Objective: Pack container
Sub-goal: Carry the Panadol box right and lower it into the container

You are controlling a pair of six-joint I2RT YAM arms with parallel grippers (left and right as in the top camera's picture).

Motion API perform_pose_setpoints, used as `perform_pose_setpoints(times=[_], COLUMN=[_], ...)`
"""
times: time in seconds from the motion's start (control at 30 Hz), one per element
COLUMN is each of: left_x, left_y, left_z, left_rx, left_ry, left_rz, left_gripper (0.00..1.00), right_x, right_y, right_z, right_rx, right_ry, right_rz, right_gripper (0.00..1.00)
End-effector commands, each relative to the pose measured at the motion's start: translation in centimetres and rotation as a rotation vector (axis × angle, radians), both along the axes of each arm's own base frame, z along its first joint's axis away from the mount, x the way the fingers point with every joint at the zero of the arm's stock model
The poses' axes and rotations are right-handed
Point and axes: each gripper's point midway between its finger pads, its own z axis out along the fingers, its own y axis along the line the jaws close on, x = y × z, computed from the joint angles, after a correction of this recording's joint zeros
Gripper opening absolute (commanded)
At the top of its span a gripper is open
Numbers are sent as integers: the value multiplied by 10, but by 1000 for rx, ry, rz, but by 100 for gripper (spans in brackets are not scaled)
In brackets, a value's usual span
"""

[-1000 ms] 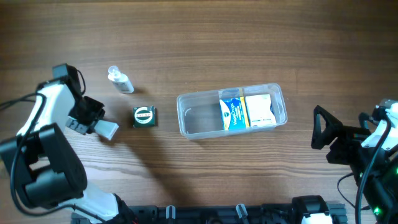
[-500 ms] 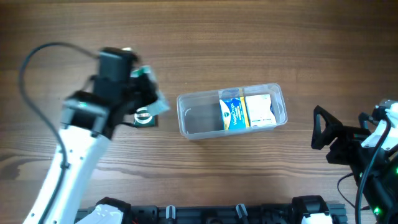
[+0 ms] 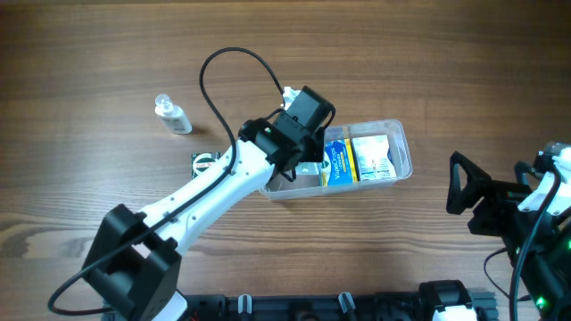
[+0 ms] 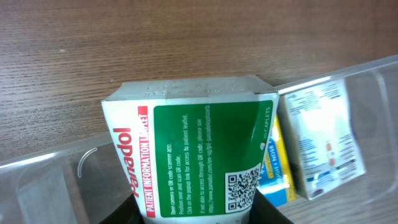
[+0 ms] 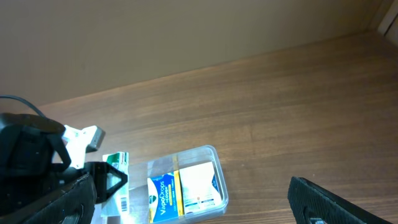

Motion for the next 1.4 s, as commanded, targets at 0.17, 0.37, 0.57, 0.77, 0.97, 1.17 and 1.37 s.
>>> perform_pose_setpoints(times=[0.17,0.37,0.57,0.77,0.97,1.17,1.37], left_x=[-8,-17,-17,-20,-22,-12,-8], left_y=[7,14,14,11,14,15,20], left_z=[-4,-9,-9,-18,-50,-65,-62], left_rx=[244,425,518,520,547,590,641], left_ry=[-103,-168,-234,-225,-148,-141,-145], left_rz=[-463,-857,-1090,-1157,-1222,-1209,-1179], left_gripper=[38,22,15,36,34,65,60], right_x=[2,2,2,2,2,2,2], right_y=[-3,-3,-3,-3,-3,-3,-3], right_z=[0,0,0,0,0,0,0], right_rx=[-23,-23,-23,-23,-23,-23,-23], right_ry=[3,3,3,3,3,3,3], right_rz=[-8,-8,-8,-8,-8,-8,-8], right_gripper=[100,100,100,100,100,100,100])
